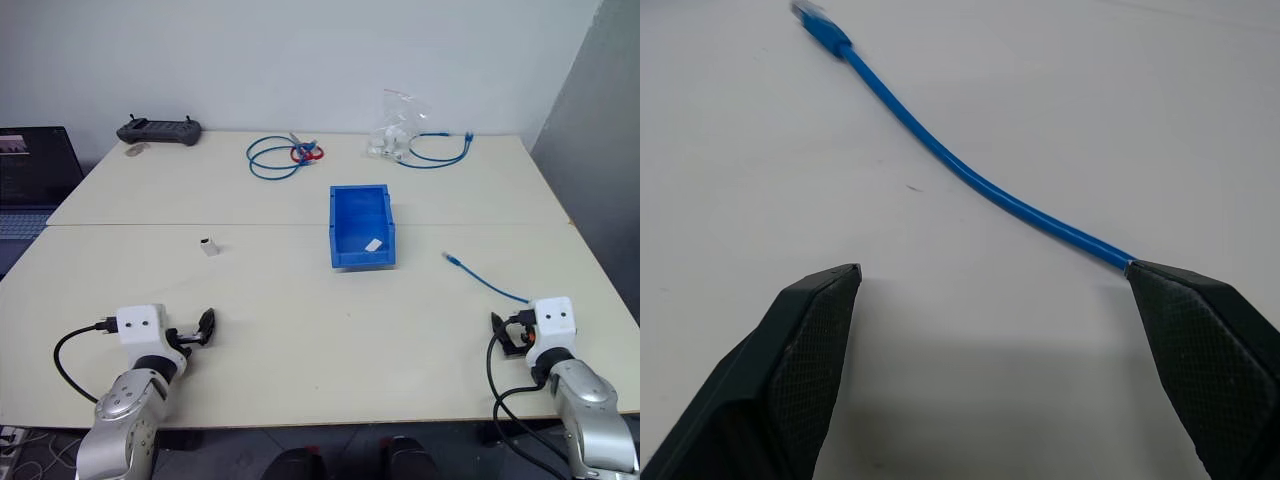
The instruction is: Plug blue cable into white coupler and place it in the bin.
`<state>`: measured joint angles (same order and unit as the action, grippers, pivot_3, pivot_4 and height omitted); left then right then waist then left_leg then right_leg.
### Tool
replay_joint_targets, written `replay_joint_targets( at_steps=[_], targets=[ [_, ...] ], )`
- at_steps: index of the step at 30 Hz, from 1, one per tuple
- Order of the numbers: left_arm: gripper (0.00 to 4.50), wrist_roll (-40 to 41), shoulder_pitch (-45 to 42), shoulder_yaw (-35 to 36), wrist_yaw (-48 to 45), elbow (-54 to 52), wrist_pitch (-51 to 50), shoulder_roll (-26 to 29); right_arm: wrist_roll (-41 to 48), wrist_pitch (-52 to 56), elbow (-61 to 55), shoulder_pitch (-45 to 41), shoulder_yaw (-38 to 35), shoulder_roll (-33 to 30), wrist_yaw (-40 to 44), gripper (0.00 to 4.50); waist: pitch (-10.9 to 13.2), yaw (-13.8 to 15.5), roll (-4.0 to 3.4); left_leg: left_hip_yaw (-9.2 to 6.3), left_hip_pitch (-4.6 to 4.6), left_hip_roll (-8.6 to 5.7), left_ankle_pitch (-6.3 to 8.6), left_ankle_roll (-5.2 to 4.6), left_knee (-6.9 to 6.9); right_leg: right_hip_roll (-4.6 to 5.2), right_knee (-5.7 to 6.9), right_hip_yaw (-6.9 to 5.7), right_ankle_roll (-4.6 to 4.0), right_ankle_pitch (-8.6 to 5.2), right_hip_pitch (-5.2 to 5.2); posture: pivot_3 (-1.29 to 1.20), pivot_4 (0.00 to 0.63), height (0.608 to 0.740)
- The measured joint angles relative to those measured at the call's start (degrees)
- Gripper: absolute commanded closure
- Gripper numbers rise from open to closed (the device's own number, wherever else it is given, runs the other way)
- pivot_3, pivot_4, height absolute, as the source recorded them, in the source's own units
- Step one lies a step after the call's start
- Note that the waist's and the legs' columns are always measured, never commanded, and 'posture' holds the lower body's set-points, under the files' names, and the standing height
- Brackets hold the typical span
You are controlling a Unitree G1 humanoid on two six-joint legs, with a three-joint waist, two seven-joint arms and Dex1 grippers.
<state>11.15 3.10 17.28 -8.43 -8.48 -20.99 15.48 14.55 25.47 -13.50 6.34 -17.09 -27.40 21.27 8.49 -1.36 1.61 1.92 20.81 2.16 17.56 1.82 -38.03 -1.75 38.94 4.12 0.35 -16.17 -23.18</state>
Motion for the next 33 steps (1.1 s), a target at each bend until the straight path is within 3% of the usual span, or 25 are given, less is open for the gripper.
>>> replay_joint_targets(
  at_steps=[27,30,33],
  targets=[
    [0.02,1.53,-3.53,-1.07,-3.96,2.86,-0.43,2.58,0.22,-4.35,1.90,-5.63,3.19,1.06,2.58,0.00,0.16,-0.41,0.06,0.03,0.07,0.06,0.01,0.00,0.04,-0.02,-0.04,0.00,0.00,0.00,-0.05,0.00,0.150,0.740],
    [0.02,2.84,-4.11,-1.43,-6.49,2.29,-1.51,3.77,0.23,-4.25,4.15,-8.21,3.20,-1.06,4.35,0.00,0.32,-0.40,0.19,0.01,0.07,0.05,0.00,0.01,0.03,-0.02,-0.03,-0.03,0.00,0.01,-0.05,0.00,0.150,0.740],
    [0.02,5.35,-8.02,-4.71,-14.68,1.59,-3.61,8.20,0.96,-3.15,8.79,-12.45,3.24,-4.14,8.25,0.00,0.45,-0.27,0.28,-0.01,0.11,0.01,0.00,0.01,0.01,-0.05,-0.03,-0.04,-0.01,0.01,-0.07,0.00,0.150,0.740]
  ],
)
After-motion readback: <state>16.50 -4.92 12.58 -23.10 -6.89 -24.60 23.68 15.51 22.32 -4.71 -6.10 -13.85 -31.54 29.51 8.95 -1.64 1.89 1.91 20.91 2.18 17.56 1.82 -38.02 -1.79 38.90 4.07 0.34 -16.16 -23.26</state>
